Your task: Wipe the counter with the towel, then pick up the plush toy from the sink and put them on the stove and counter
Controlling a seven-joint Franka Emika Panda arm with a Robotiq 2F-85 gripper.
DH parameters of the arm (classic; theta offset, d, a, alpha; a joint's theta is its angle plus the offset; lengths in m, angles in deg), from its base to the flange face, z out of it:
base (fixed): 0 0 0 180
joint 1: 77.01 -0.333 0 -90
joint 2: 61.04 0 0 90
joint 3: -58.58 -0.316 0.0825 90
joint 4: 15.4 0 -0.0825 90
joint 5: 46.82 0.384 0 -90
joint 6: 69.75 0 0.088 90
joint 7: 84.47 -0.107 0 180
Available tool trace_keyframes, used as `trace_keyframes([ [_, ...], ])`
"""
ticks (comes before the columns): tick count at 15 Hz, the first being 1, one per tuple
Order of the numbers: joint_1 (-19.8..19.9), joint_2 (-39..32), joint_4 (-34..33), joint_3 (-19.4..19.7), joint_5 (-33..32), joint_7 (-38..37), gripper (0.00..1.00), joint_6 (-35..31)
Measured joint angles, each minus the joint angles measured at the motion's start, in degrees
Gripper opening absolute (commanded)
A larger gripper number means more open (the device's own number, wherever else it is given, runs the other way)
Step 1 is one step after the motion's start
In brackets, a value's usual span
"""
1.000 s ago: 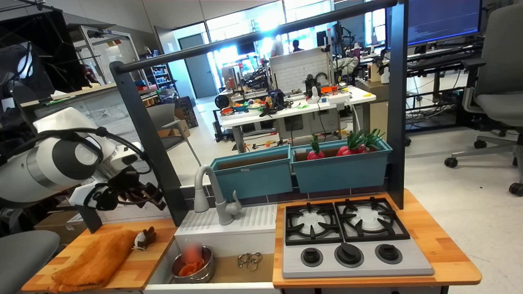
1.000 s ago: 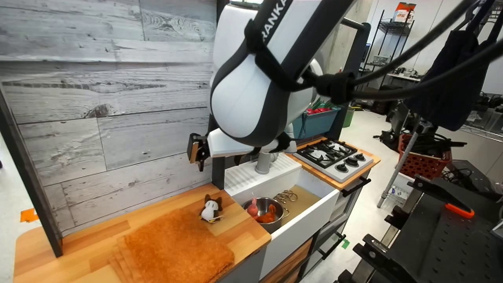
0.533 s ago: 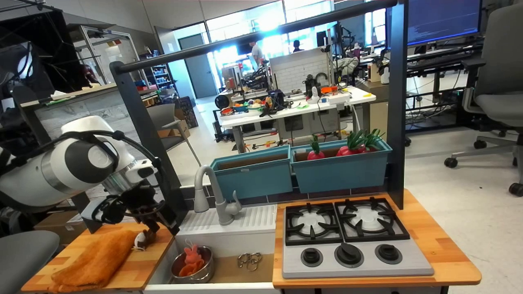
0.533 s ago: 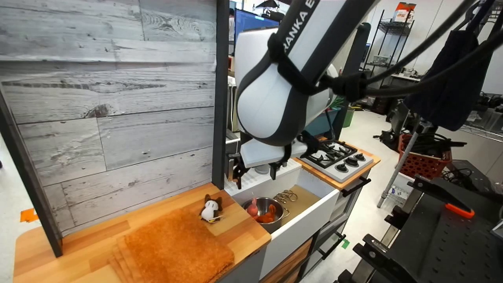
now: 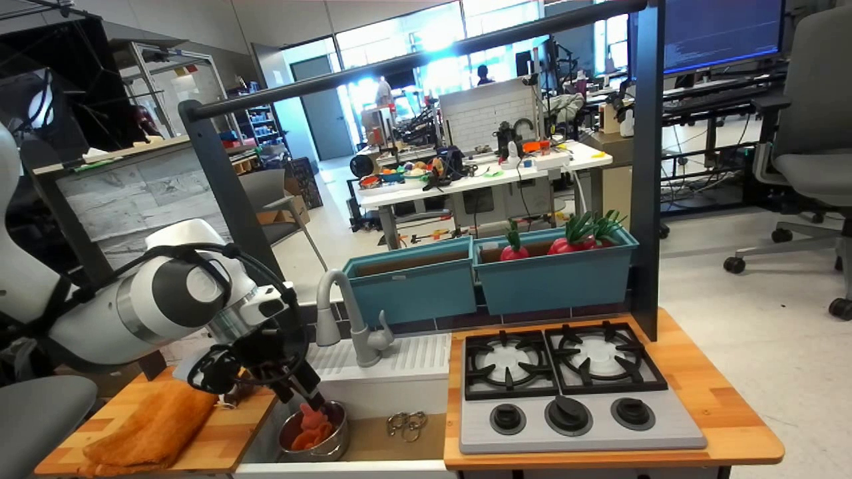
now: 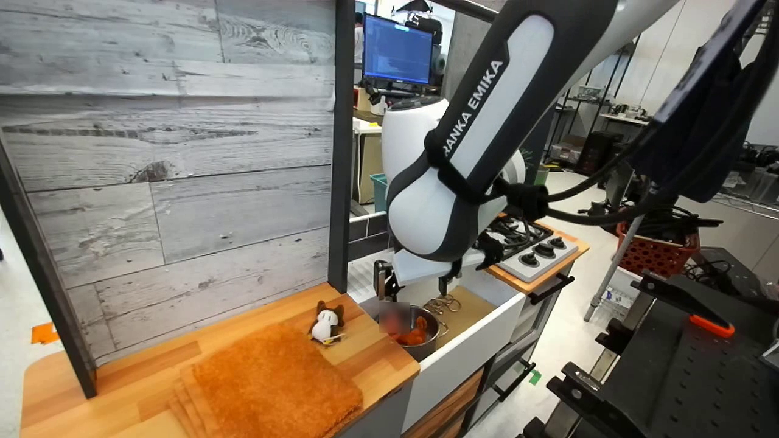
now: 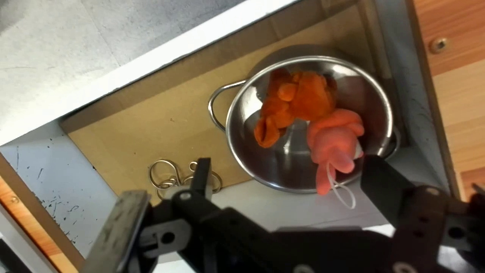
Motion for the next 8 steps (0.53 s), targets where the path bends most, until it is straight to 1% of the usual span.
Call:
trace_keyframes([
  [4,0.03,-0.45,-0.69,-0.02,-0.16,0.01,1.00,0.21],
  [8,0.46,-3.20,-5.42,0.01,-0.16,0.00,1.00,2.82],
])
